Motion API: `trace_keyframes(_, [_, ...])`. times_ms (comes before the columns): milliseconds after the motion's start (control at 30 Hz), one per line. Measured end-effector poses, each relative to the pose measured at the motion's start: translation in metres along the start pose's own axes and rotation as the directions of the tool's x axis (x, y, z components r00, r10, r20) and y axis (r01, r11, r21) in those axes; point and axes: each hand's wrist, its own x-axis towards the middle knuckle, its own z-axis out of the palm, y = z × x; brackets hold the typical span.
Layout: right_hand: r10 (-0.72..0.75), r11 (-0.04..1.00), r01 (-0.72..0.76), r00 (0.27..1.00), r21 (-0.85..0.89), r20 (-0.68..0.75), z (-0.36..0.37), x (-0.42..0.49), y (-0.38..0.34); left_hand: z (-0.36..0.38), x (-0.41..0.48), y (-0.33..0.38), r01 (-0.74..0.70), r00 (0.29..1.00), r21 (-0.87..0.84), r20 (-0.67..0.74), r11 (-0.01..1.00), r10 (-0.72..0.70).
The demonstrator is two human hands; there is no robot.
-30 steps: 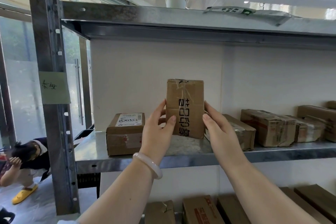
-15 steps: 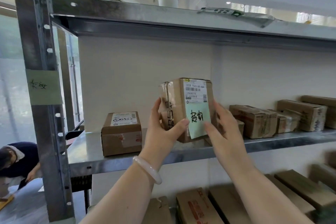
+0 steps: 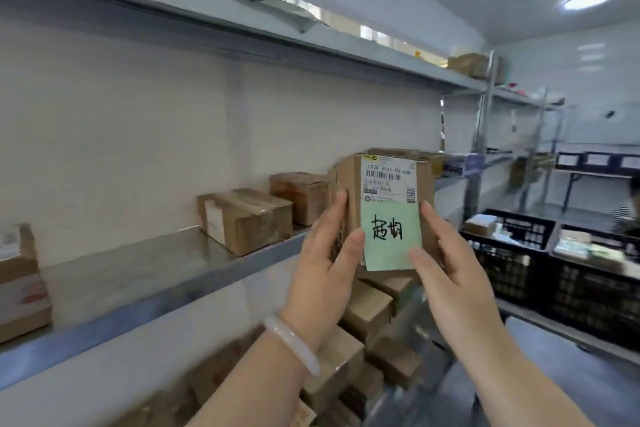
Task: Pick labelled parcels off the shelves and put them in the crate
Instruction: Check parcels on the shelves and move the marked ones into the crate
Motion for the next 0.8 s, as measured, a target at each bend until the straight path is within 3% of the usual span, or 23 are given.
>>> trace_keyframes(133, [0.035,0.996,-0.043,0.996,-0.084,-0.088,-0.064,-0.011,0.021,0.067,-0.001,0.003,0.088,0.98,-0.191,0.192,0.978,-0.05])
trace_keyframes(200, [0.029,0.992,-0.045,0.991,-0.12,-0.131,-0.097,-0.015,0.032,0.102,0.0,0.001,0.107,0.964,-0.207,0.261,0.972,-0.05])
trace_keyframes(467, [0.093,0.925,-0.156,0.977,-0.345,-0.192,-0.244,-0.019,0.082,0.27,0.007,-0.016,0.276,0.92,-0.36,0.366,0.891,-0.137])
trace_keyframes(633, [0.153,0.732,-0.294,0.95,-0.614,-0.272,-0.353,-0.046,0.106,0.388,-0.012,-0.014,0.411,0.835,-0.4,0.525,0.819,-0.163])
trace_keyframes(800, [0.224,0.492,-0.487,0.872,-0.722,-0.436,-0.435,-0.094,0.119,0.496,-0.038,0.002,0.51,0.689,-0.382,0.717,0.77,-0.101])
